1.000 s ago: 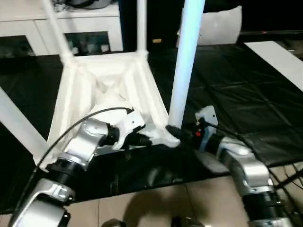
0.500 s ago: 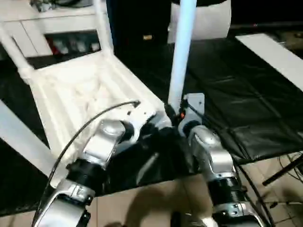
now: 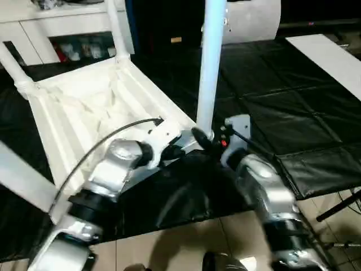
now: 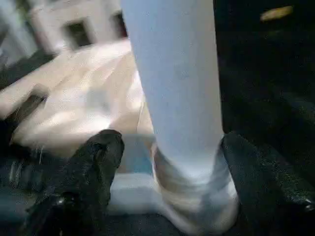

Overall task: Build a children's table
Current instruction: Rotate leg to tighten

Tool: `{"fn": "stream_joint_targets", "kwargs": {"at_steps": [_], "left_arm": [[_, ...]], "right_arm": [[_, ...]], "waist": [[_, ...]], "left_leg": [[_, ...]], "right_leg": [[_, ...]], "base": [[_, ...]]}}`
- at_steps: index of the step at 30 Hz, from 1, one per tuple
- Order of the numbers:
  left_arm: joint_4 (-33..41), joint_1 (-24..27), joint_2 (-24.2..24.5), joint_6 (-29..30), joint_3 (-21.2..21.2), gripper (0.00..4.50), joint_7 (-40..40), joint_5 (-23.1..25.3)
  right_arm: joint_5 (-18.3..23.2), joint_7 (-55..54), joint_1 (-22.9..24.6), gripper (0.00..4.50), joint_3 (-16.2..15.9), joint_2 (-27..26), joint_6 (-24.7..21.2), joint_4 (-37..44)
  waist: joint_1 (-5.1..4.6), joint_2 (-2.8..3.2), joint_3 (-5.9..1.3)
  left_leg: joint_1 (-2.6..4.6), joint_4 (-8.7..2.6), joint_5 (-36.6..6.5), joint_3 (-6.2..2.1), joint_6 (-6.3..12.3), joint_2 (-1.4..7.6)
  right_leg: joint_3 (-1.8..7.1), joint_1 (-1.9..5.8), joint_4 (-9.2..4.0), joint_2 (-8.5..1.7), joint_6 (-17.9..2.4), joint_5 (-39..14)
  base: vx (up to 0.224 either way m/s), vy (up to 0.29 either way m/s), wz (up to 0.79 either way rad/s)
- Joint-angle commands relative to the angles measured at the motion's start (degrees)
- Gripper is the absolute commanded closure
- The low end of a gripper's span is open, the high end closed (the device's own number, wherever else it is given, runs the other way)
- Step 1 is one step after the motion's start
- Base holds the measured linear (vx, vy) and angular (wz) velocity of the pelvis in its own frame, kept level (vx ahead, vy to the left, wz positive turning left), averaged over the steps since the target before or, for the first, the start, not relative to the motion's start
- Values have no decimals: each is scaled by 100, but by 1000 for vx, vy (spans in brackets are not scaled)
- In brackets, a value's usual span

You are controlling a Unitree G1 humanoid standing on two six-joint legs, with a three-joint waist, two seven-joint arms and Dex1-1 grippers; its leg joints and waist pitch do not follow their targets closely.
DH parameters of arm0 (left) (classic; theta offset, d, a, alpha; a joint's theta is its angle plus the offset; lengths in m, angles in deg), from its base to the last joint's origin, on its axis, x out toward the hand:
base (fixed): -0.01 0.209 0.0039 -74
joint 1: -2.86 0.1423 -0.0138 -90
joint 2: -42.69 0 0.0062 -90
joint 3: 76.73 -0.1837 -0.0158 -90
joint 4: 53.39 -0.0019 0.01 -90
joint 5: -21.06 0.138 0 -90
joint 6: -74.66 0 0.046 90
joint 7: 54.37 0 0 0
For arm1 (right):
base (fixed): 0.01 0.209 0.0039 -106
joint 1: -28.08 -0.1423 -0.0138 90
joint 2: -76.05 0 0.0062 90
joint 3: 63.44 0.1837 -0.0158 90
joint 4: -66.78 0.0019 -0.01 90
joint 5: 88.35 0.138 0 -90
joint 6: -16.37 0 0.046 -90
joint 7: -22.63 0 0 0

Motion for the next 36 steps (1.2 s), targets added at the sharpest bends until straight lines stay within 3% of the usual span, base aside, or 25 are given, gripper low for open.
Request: {"fn": "stream_joint_targets", "kwargs": {"at_steps": [1, 4, 6, 9, 10, 14, 15, 20, 21, 25, 30, 34, 35, 36], "left_arm": [[71, 8, 216, -645, -219, 450, -627, -45], [-106, 22, 478, -1125, -341, 450, -1257, -163], [-170, 18, 563, -1302, -384, 450, -1551, -256], [-221, -2, 599, -1385, -403, 450, -1929, -434], [-221, -2, 599, -1385, -403, 450, -1929, -434], [-582, -169, 583, -1695, -555, 450, -2736, -680], [-647, -204, 565, -1739, -578, 450, -2838, -708], [-903, -394, 532, -2016, -811, 450, -3357, -673], [-932, -419, 533, -2049, -837, 450, -3415, -662], [-1023, -479, 514, -2119, -848, 450, -3471, -656], [-1318, -620, 499, -2323, -830, 450, -3564, -603], [-1474, -708, 515, -2438, -838, 450, -3585, -568], [-1481, -711, 515, -2444, -838, 450, -3585, -566], [-1498, -718, 515, -2459, -836, 450, -3583, -558]], "right_arm": [[226, 576, 32, 55, -54, 181, -91, 265], [397, 1287, 63, 21, -72, 629, -182, 341], [428, 1603, 68, 12, -138, 847, -183, 347], [492, 2026, 60, 4, -248, 1111, -204, 375], [492, 2026, 60, 4, -248, 1111, -204, 375], [792, 3199, -39, 4, -531, 1640, -353, 440], [828, 3370, -61, 31, -579, 1708, -388, 441], [791, 3983, -286, 50, -866, 1931, -453, 270], [770, 4050, -336, 75, -899, 1946, -441, 223], [720, 4199, -439, 105, -999, 1986, -372, 126], [616, 4476, -629, 151, -1201, 2077, -243, -56], [540, 4683, -743, 174, -1336, 2118, -162, -184], [529, 4701, -750, 183, -1348, 2122, -145, -198], [500, 4752, -770, 207, -1384, 2135, -99, -241]], "waist": [[43, -31, -589], [137, 8, -551], [222, 0, -526], [286, 8, -521], [312, -2, -531], [389, -28, -540], [430, -50, -547], [480, -58, -547], [497, -62, -554], [546, -69, -565], [561, -89, -573], [568, -83, -564], [570, -117, -556], [578, -98, -561]], "left_leg": [[-183, -264, 510, 67, 1022, 111], [-153, -264, 387, 82, 1065, 139], [-101, -292, 106, 94, 900, 185], [-68, -311, -45, 99, 752, 230], [-91, -313, -74, 101, 693, 230], [-107, -292, -6, 118, 802, 212], [-104, -287, 17, 129, 821, 209], [-119, -288, 37, 134, 772, 210], [-118, -289, 34, 139, 726, 217], [-102, -289, 100, 147, 684, 233], [-138, -283, 100, 162, 643, 204], [-119, -288, -24, 182, 599, 205], [-114, -296, -58, 188, 585, 210], [-116, -297, -68, 184, 569, 216]], "right_leg": [[359, 582, -245, -331, -1044, -878], [321, 521, -309, -318, -988, -1318], [324, 488, -341, -325, -907, -1725], [344, 461, -339, -347, -937, -1790], [349, 487, -312, -353, -975, -1712], [364, 498, -302, -336, -998, -1570], [371, 501, -289, -343, -1000, -1573], [356, 500, -306, -344, -911, -1763], [360, 500, -310, -350, -877, -1815], [365, 484, -284, -344, -909, -1705], [349, 518, -287, -336, -840, -1750], [337, 502, -334, -329, -750, -1996], [334, 496, -348, -326, -714, -2063], [326, 499, -335, -329, -712, -2087]], "base": [[0, 0, 0], [0, 0, 0], [0, 0, 0], [0, 0, 0], [0, 0, 0], [0, 0, 0], [0, 0, 0], [0, 0, 0], [0, 0, 0], [0, 0, 0], [0, 0, 0], [0, 0, 0], [0, 0, 0], [0, 0, 0]]}}
